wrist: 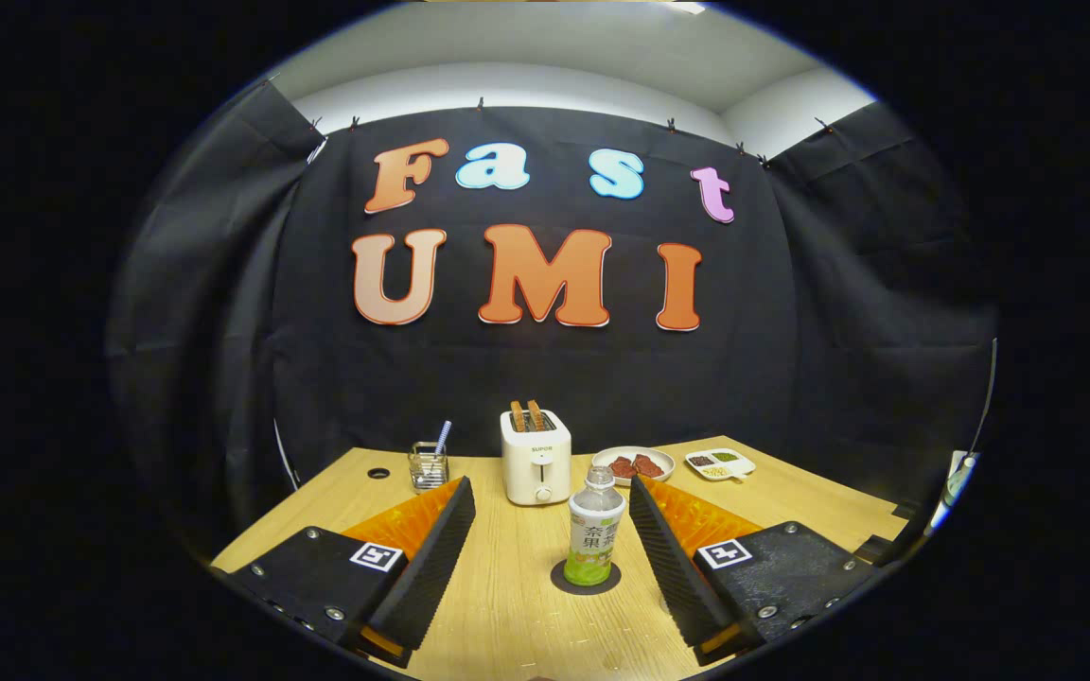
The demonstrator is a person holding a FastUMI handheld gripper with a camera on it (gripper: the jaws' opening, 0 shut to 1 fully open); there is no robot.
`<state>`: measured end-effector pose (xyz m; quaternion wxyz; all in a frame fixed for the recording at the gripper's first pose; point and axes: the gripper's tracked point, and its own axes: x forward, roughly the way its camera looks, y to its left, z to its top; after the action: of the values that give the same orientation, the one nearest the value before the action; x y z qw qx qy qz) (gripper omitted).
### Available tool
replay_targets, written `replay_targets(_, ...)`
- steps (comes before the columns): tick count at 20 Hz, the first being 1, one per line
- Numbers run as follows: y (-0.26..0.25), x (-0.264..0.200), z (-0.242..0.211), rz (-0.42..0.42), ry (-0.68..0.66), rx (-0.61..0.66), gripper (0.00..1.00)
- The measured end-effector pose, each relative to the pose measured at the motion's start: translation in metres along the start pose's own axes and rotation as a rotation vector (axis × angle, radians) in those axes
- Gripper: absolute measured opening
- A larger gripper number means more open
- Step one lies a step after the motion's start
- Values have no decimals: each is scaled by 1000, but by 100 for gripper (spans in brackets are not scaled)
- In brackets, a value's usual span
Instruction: Take the bottle from table, then pour the juice into the cup, finally place the bottle on the coaster
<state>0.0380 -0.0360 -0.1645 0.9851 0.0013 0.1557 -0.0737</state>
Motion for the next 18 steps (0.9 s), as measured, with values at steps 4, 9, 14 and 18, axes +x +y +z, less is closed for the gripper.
replay_targets(4,-1,-29,14,-35,-15,-26,98)
replay_targets(9,9,-58,41,37,-99,15,97)
replay_targets(14,3,-73,53,54,-173,18,97)
replay_targets(18,12,-76,57,87,-195,29,97)
